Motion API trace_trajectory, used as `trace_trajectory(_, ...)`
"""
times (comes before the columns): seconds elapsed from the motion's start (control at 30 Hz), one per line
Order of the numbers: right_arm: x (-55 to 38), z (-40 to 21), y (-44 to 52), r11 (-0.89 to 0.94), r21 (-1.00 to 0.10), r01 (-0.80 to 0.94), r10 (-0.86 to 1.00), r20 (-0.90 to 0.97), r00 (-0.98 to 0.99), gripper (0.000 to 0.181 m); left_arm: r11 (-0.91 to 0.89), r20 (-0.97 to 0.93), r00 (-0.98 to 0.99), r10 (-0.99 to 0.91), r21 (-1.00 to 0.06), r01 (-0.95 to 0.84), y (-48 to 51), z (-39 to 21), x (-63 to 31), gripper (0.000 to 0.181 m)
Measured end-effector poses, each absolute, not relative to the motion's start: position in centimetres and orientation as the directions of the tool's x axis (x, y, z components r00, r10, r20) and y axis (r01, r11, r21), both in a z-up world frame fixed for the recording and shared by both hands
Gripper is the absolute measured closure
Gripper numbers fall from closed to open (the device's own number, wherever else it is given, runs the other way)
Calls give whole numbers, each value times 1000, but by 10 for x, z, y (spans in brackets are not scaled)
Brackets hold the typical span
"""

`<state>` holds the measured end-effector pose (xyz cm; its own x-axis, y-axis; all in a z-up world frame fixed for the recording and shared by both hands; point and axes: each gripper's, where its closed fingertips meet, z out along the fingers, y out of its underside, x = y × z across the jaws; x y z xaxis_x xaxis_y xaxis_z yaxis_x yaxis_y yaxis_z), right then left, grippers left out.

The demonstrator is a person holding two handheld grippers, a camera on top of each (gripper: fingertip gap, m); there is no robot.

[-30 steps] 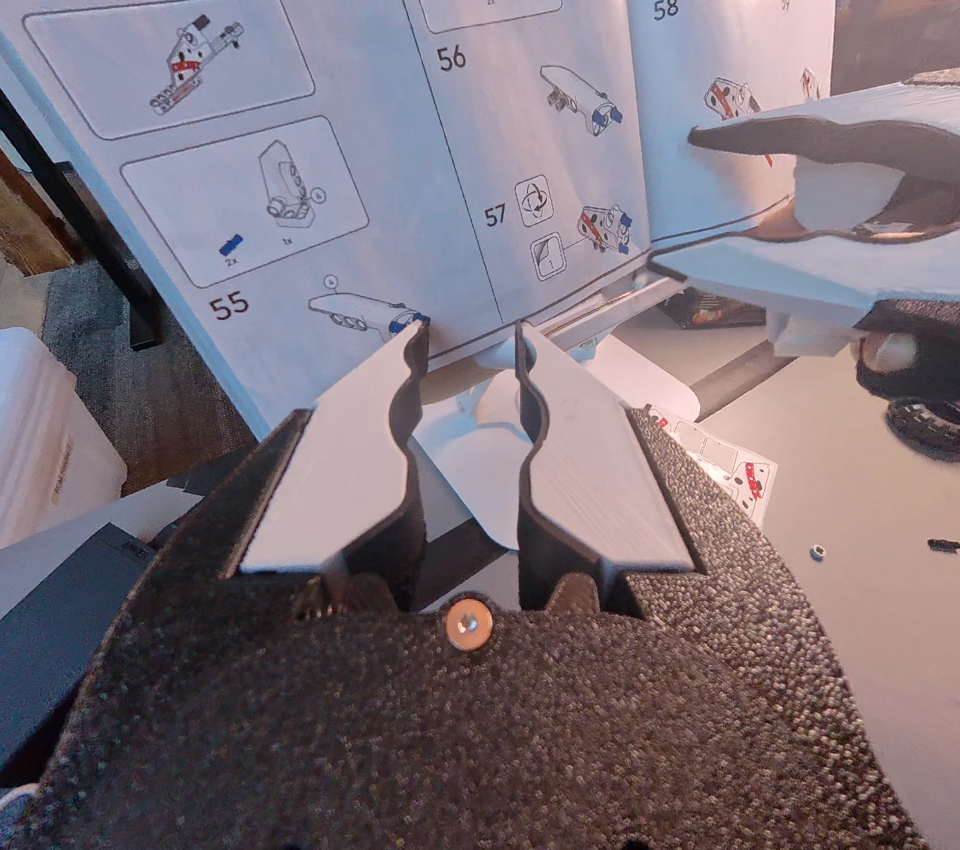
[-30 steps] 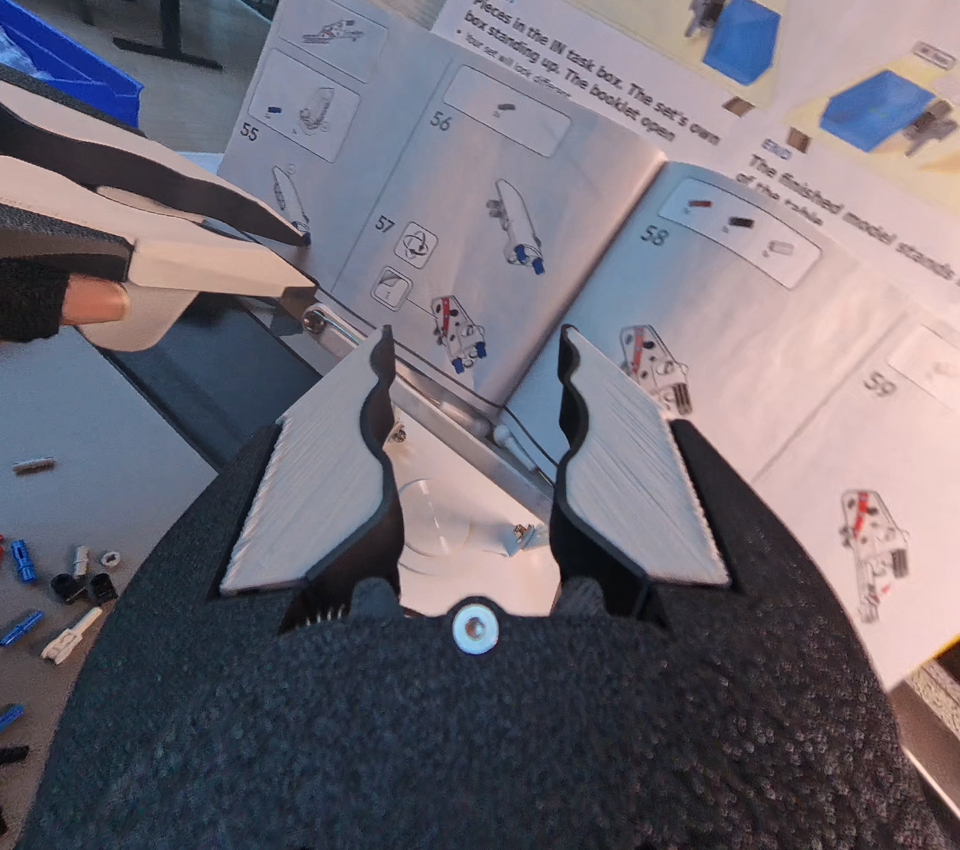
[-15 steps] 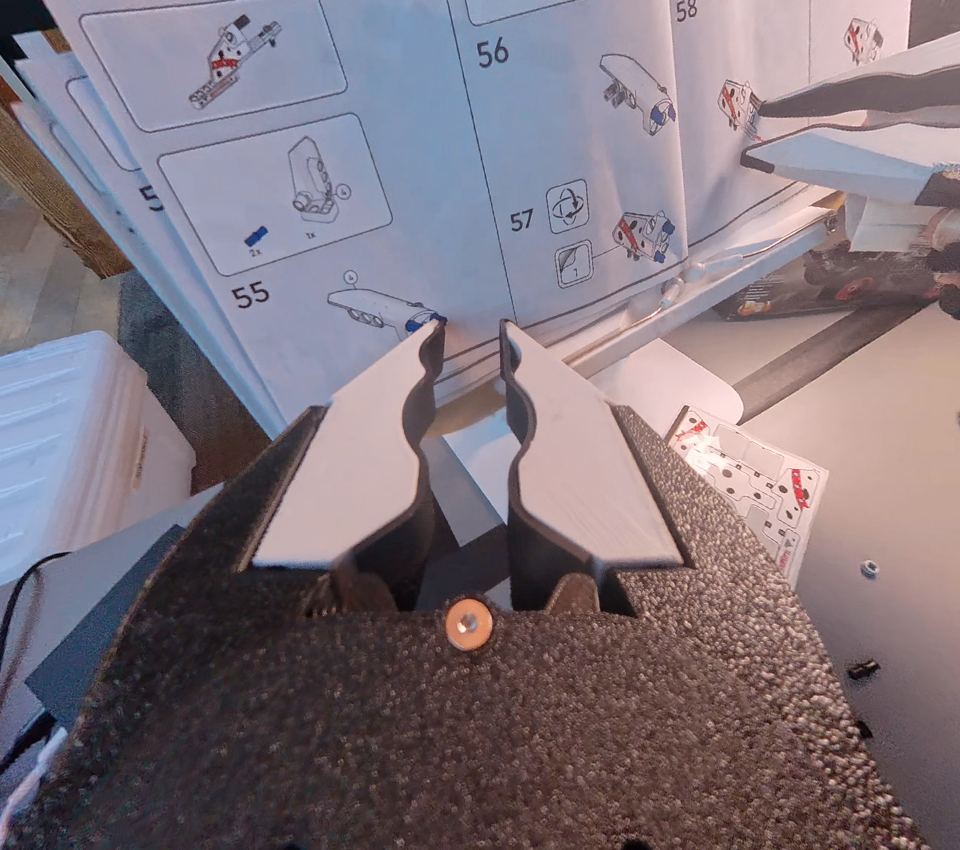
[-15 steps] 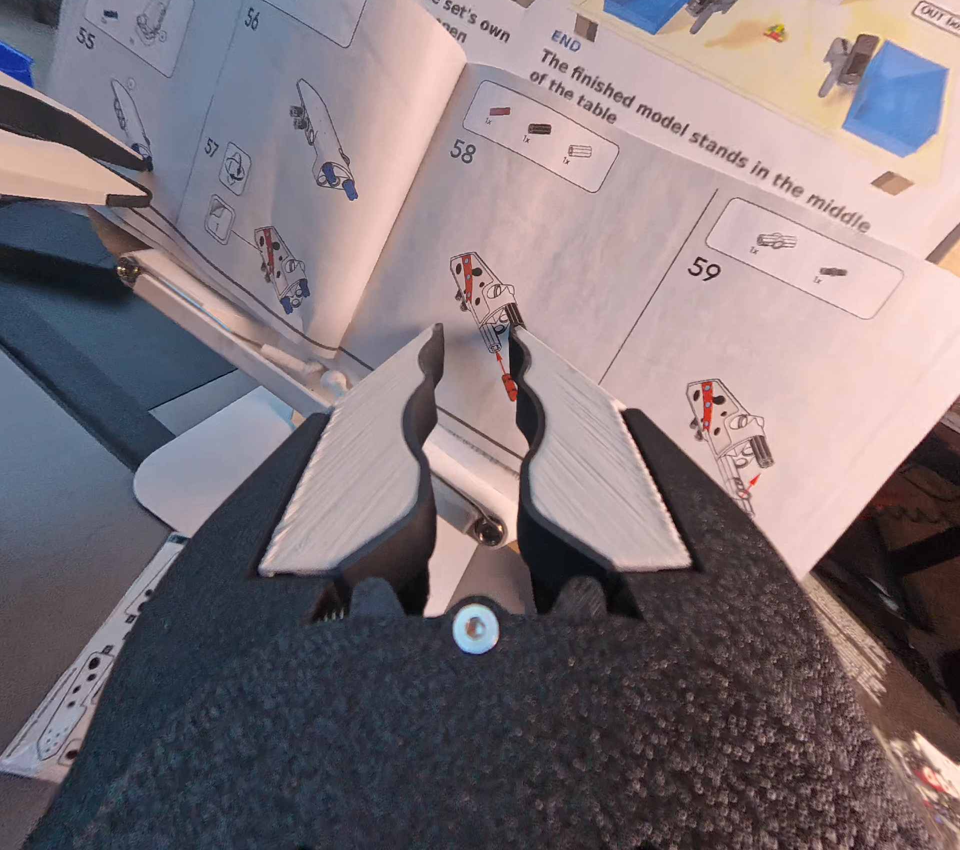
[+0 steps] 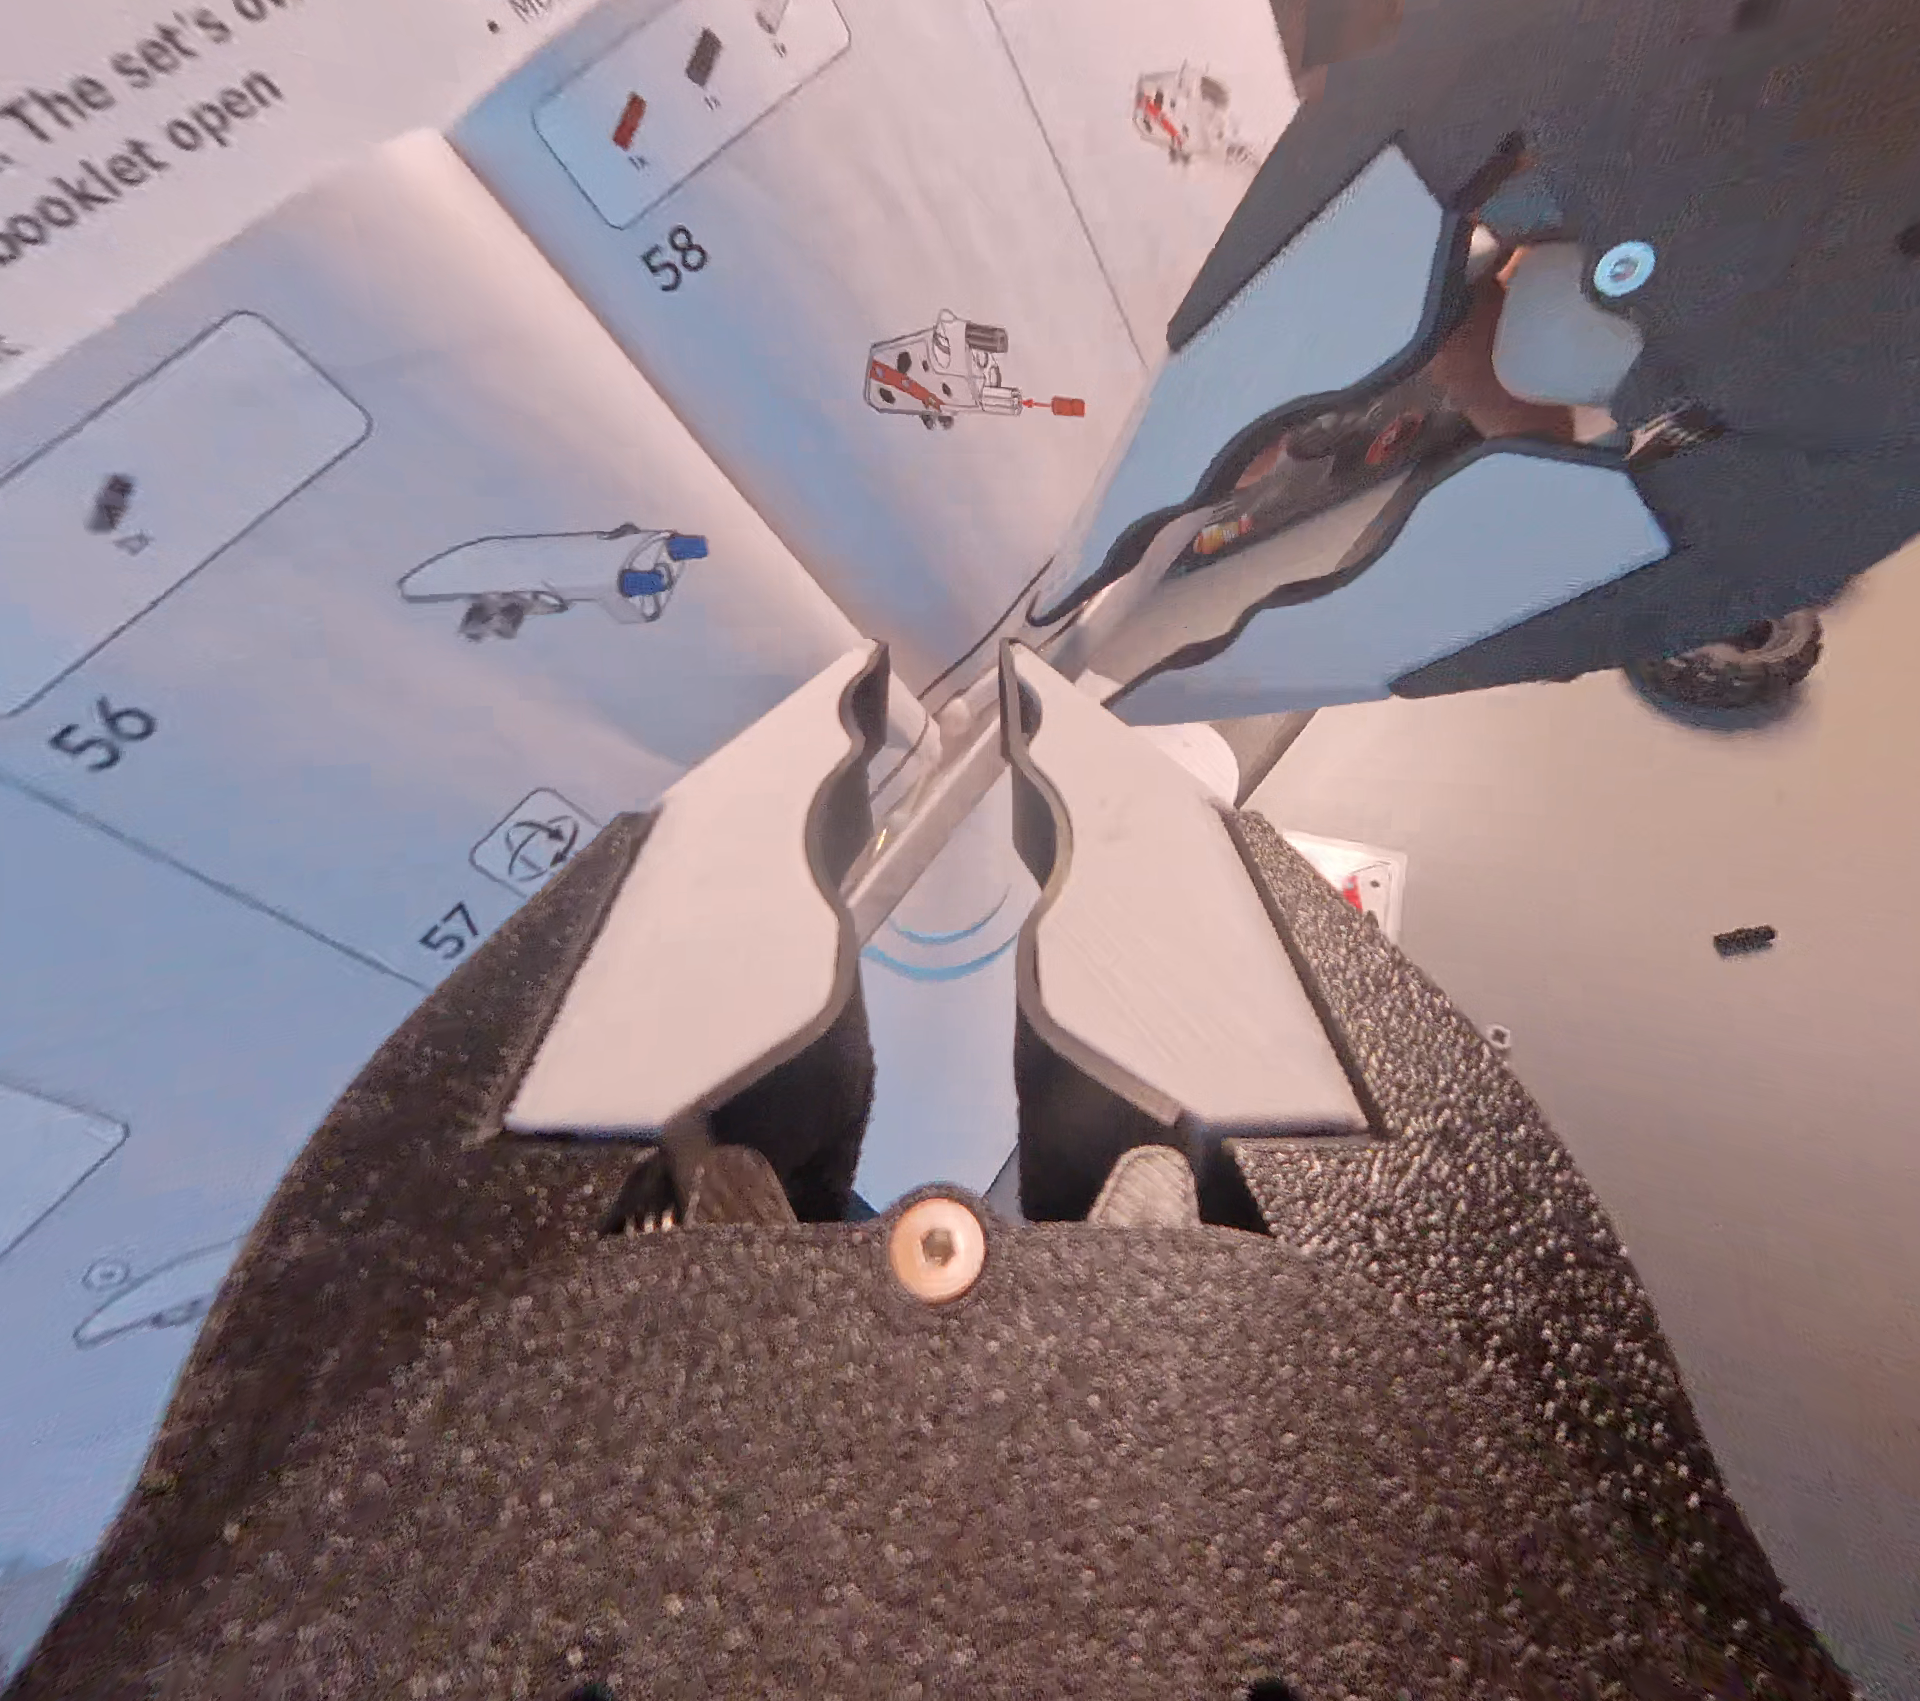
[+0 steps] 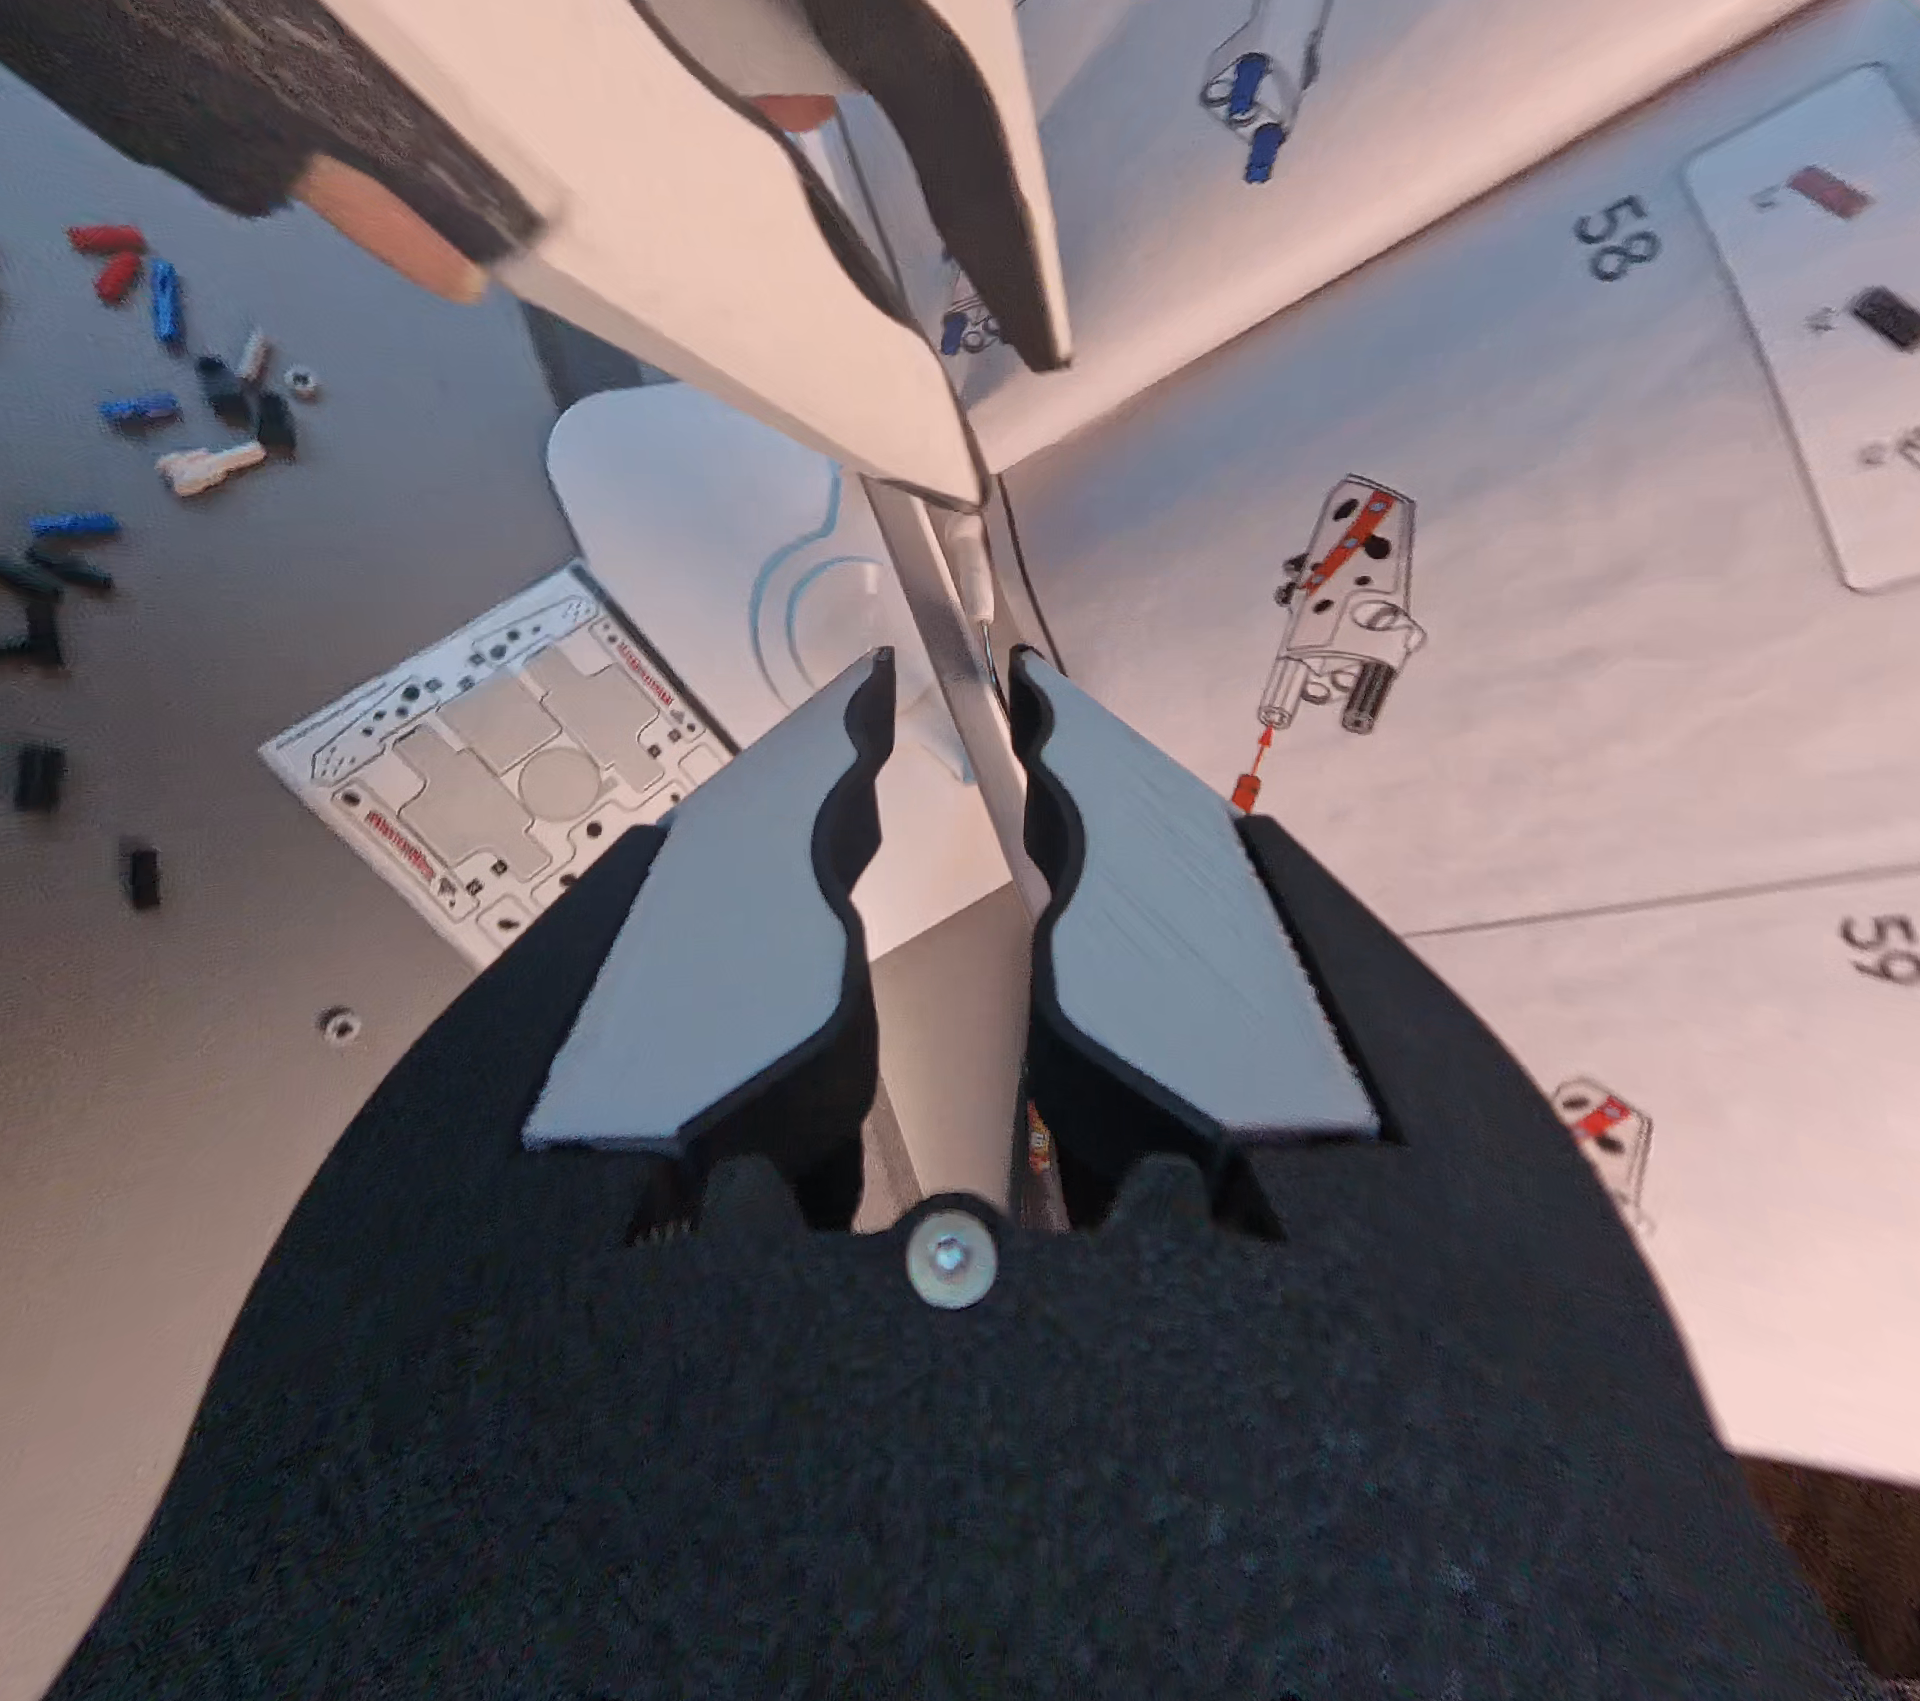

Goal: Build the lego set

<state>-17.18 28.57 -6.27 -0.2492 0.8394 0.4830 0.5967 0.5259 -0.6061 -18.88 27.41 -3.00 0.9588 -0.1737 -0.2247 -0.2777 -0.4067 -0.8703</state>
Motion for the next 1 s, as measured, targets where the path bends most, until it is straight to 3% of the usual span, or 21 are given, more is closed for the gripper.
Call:
trace_trajectory(0.13,-173,-66,284,554,-512,656,832,361,-421,165,-434,-226,960,-164,-858,-276,292,-36,-198,181)
trace_trajectory(0.33,-171,-64,284,493,-490,719,852,106,-512,176,-422,-148,972,-182,-881,-213,293,-36,-199,181)
trace_trajectory(0.43,-171,-60,284,448,-553,703,852,26,-522,179,-417,-168,970,-178,-880,-229,293,-36,-200,181)
trace_trajectory(0.77,-164,-29,289,402,-756,517,842,83,-533,181,-460,7,984,-176,-885,-76,294,-35,-201,181)
trace_trajectory(1.0,-155,-6,332,234,-916,326,949,143,-280,179,-449,0,985,-171,-890,-78,294,-35,-201,181)
